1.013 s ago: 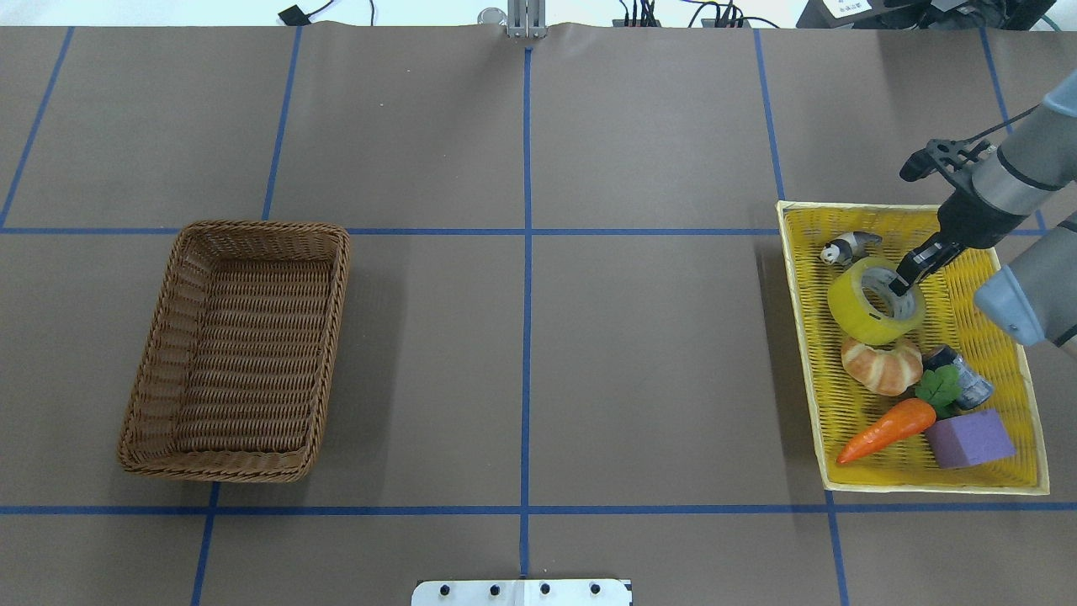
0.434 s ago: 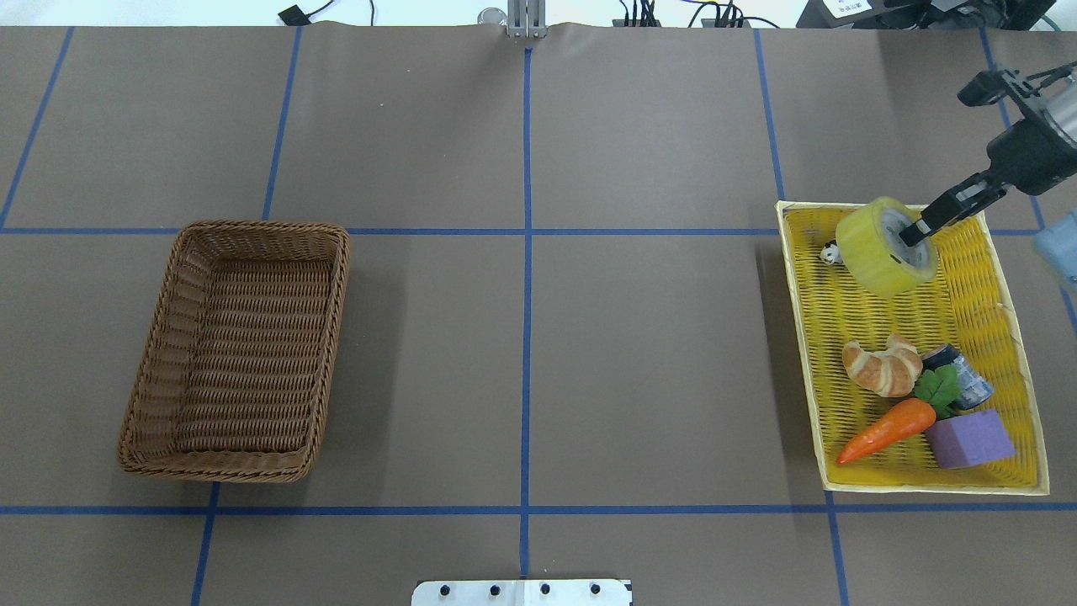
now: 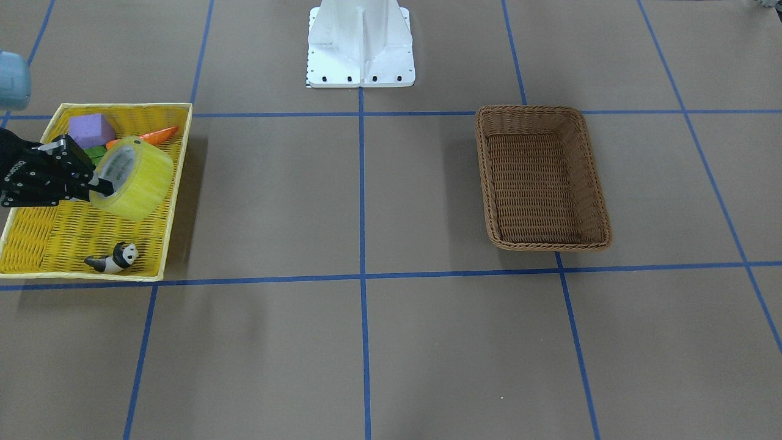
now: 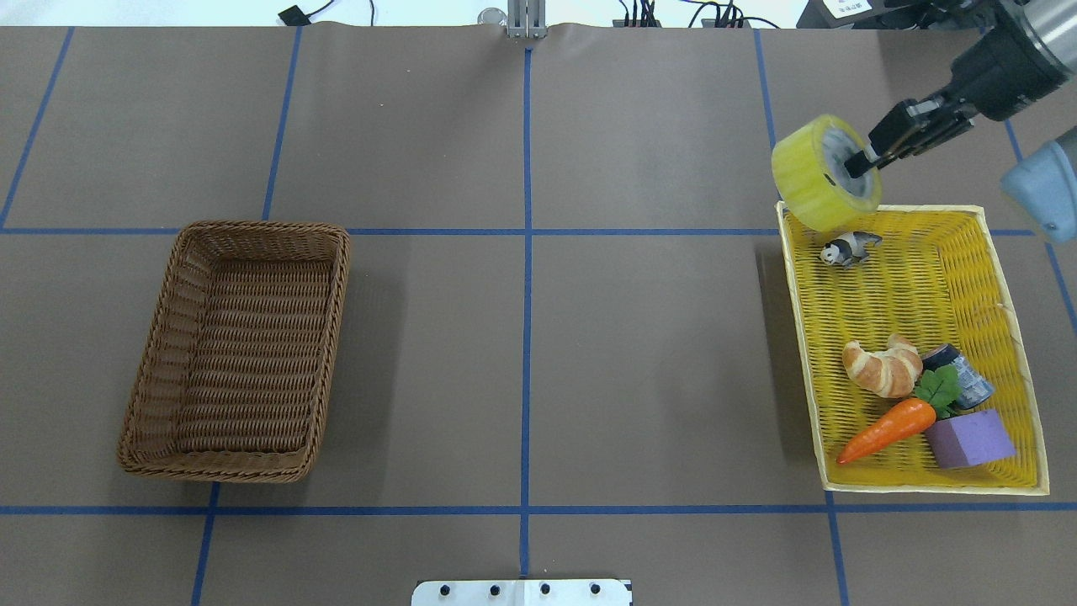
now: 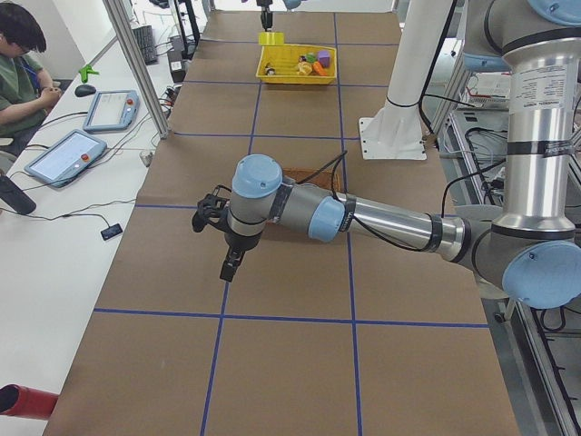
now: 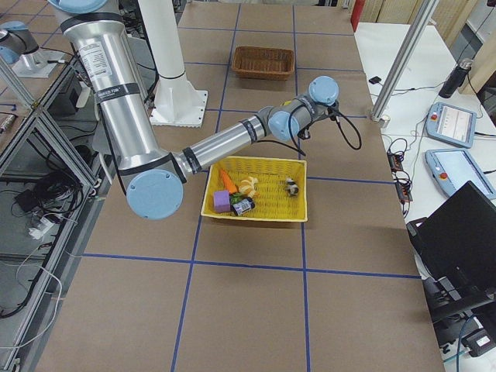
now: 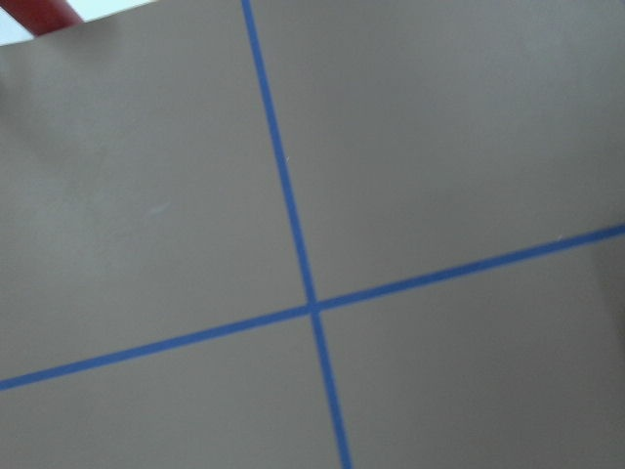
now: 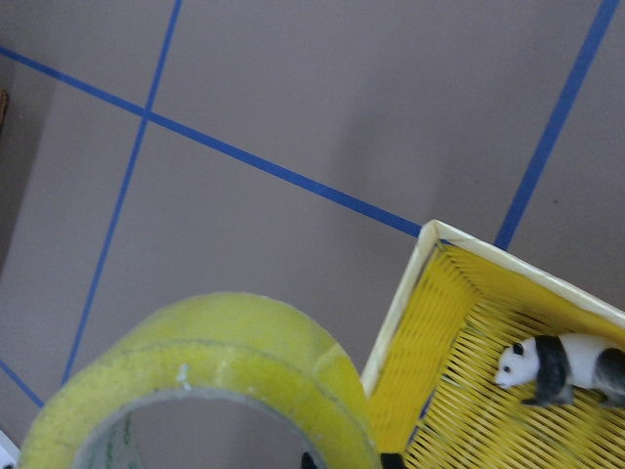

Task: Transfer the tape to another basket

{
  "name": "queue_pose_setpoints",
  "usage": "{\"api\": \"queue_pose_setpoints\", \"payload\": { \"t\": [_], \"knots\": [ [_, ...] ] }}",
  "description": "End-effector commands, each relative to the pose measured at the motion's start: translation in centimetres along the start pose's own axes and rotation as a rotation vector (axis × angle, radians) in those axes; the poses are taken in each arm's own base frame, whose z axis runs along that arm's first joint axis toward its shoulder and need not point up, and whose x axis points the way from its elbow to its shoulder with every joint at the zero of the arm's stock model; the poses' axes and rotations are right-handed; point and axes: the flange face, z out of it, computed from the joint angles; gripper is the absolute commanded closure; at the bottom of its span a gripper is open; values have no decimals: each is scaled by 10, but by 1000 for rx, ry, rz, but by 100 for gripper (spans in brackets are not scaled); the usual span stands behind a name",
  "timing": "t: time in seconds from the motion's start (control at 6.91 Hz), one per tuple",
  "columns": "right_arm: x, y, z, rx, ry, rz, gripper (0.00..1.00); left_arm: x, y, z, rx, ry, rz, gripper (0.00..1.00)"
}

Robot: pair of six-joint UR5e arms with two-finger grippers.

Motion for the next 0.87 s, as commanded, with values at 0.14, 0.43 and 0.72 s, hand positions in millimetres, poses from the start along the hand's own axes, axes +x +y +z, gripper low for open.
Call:
{"api": "queue_pose_setpoints", "payload": {
  "t": [0.14,0.43,0.72],
  "knots": [
    [-92,0,23,170,-17,62,100,98,-44,19,62,167,-251,2],
    [-144,23,113,292,-101,125,100,159,-69,25,75,268,-364,2],
    [-174,36,120,301,-240,186,100,236,-97,17,-23,405,-478,2]
  ]
}}
